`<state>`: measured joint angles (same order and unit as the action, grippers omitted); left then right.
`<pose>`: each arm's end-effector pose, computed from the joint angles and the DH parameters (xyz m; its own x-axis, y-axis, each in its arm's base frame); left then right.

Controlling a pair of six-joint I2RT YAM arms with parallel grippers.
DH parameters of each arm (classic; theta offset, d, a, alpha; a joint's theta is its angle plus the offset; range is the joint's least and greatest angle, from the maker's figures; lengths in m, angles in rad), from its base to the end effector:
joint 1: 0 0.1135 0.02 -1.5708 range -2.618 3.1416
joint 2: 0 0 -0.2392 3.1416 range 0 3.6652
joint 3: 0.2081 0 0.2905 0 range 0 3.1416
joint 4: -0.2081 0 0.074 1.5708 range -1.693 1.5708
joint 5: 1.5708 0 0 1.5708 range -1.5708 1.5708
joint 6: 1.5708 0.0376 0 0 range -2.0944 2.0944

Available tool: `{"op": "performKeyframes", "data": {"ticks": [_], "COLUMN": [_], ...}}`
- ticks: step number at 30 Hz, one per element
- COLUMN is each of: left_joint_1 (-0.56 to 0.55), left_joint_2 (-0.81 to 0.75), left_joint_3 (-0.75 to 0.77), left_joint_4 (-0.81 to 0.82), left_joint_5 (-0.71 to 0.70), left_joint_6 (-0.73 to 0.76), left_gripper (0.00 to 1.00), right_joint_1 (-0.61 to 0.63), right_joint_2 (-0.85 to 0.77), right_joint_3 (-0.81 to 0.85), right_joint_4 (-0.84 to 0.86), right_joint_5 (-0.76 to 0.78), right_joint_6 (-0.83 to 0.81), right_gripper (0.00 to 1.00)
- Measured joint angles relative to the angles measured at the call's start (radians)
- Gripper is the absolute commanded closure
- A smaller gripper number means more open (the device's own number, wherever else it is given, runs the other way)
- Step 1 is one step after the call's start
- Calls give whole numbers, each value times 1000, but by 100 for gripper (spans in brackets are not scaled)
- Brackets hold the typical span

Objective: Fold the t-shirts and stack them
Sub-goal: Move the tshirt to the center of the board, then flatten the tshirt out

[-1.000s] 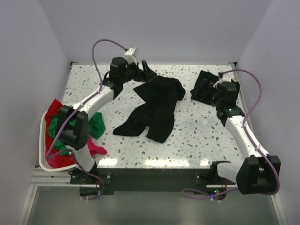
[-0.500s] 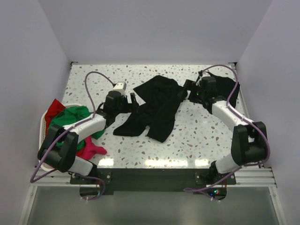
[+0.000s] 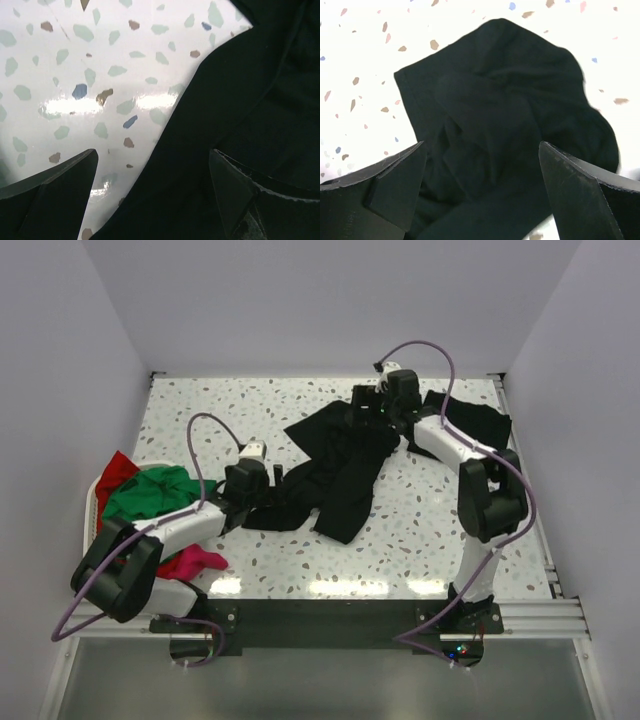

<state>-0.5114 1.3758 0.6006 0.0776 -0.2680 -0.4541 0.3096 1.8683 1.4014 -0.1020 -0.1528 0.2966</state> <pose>0.2693 -0.1397 0.1213 -0.6328 -0.1299 -0.7633 0.0193 0.9829 -0.1833 0.4408 0.1470 0.2080 -0.6144 0.1068 -0.7817 -0.2548 0.9109 0.3246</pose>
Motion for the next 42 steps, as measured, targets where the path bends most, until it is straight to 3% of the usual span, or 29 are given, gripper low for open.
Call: {"op": "performKeyframes", "data": {"ticks": [11, 17, 19, 20, 22, 23, 25, 26, 27, 30, 37, 42], "left_joint_1": [0, 0, 0, 0, 0, 0, 0, 0, 0, 0, 0, 0], "left_joint_2": [6, 44, 58, 64, 80, 86, 102, 109, 116, 135, 122, -15], "left_joint_3": [-76, -76, -76, -75, -75, -75, -74, -72, -68, -44, 80, 203], "left_joint_4": [-6, 30, 57, 71, 98, 109, 133, 141, 144, 137, 66, 25], "left_joint_5": [9, 12, 14, 16, 23, 28, 33, 34, 35, 27, -32, -92], "left_joint_6": [-18, -17, -16, -16, -20, -18, -25, -23, -25, -14, 32, 88], "left_gripper": [5, 20, 28, 40, 54, 68, 82, 95, 100, 100, 100, 100], "right_joint_1": [66, 75, 76, 76, 76, 76, 76, 76, 76, 76, 76, 76], "right_joint_2": [255, 320, 338, 346, 357, 359, 360, 359, 357, 326, 87, -179], "right_joint_3": [253, 319, 338, 346, 356, 356, 356, 356, 355, 321, 171, 45], "right_joint_4": [-74, -135, -153, -164, -182, -191, -205, -207, -207, -206, -217, -220], "right_joint_5": [-67, -74, -74, -74, -71, -66, -58, -53, -48, -31, 36, 77], "right_joint_6": [-158, -215, -231, -237, -247, -247, -249, -249, -248, -237, -201, -169], "right_gripper": [4, 6, 14, 24, 37, 49, 62, 71, 86, 99, 100, 100]}}
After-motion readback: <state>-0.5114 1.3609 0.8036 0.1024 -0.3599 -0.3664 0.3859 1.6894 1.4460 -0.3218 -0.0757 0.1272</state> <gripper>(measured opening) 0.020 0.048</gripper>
